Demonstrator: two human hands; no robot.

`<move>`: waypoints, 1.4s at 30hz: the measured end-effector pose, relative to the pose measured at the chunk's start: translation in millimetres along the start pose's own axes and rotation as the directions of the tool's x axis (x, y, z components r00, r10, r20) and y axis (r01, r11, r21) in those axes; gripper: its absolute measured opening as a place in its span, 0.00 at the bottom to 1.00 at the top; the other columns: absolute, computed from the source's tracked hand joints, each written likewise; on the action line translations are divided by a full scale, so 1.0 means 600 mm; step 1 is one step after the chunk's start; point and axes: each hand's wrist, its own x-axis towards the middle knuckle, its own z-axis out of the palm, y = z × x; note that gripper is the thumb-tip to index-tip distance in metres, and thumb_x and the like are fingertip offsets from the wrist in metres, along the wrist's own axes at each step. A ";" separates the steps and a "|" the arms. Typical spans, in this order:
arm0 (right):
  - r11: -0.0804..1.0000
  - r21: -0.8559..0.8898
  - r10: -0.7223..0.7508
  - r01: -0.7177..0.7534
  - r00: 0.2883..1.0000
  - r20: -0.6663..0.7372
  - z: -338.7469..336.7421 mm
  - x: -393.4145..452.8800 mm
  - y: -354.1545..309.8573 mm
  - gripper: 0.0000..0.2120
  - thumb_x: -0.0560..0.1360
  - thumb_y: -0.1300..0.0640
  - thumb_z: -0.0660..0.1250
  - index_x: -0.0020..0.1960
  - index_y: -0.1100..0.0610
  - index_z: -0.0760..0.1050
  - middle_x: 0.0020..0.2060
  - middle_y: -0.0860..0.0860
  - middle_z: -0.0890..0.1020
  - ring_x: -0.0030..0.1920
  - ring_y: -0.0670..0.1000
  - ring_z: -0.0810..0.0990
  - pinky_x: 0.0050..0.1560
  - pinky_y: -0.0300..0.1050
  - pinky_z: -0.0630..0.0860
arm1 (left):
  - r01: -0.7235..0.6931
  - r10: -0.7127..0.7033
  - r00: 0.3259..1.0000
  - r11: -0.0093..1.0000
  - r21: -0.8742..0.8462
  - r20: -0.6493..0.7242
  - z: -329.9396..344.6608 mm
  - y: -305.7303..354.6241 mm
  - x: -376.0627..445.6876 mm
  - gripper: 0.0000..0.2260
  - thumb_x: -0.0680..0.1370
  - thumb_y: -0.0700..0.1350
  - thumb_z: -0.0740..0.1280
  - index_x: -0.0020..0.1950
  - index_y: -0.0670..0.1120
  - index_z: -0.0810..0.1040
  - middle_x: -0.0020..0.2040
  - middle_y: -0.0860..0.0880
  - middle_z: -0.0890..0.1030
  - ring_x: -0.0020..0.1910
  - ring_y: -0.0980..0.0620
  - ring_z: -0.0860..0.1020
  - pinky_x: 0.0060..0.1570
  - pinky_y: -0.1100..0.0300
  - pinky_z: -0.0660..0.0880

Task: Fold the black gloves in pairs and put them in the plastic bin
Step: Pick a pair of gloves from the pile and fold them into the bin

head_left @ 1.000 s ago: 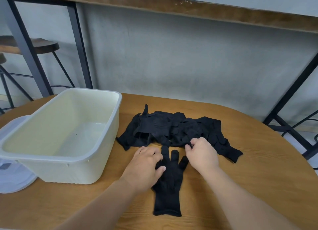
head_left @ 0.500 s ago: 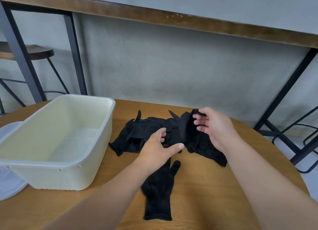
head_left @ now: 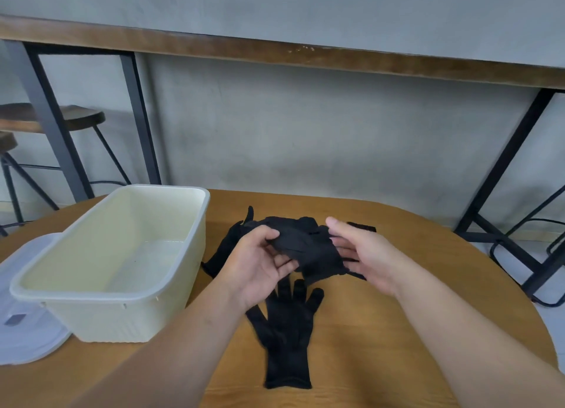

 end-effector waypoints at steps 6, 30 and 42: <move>0.983 0.115 0.103 -0.143 0.947 0.304 0.035 -0.020 0.036 0.13 0.74 0.58 0.73 0.55 0.64 0.78 0.59 0.61 0.81 0.54 0.57 0.82 0.63 0.56 0.76 | 0.062 -0.061 0.993 0.998 0.015 -0.097 -0.032 -0.002 -0.014 0.14 0.77 0.38 0.63 0.61 0.36 0.78 0.60 0.41 0.79 0.55 0.43 0.79 0.55 0.51 0.78; 0.840 -0.438 -0.272 0.320 0.947 0.171 0.050 -0.056 -0.058 0.11 0.71 0.57 0.76 0.51 0.47 0.82 0.41 0.43 0.85 0.45 0.43 0.83 0.48 0.39 0.74 | -0.167 0.131 0.982 0.275 0.947 0.136 0.029 0.027 -0.044 0.20 0.75 0.40 0.70 0.65 0.53 0.76 0.52 0.56 0.83 0.42 0.51 0.82 0.48 0.60 0.79; 0.906 -0.370 -0.169 0.206 0.977 0.130 0.001 -0.065 -0.075 0.04 0.73 0.58 0.74 0.47 0.52 0.84 0.43 0.48 0.87 0.46 0.50 0.86 0.49 0.44 0.79 | 0.012 0.144 0.989 0.130 0.991 -0.030 0.006 0.049 -0.038 0.03 0.74 0.49 0.73 0.45 0.51 0.83 0.37 0.56 0.80 0.36 0.56 0.77 0.42 0.59 0.75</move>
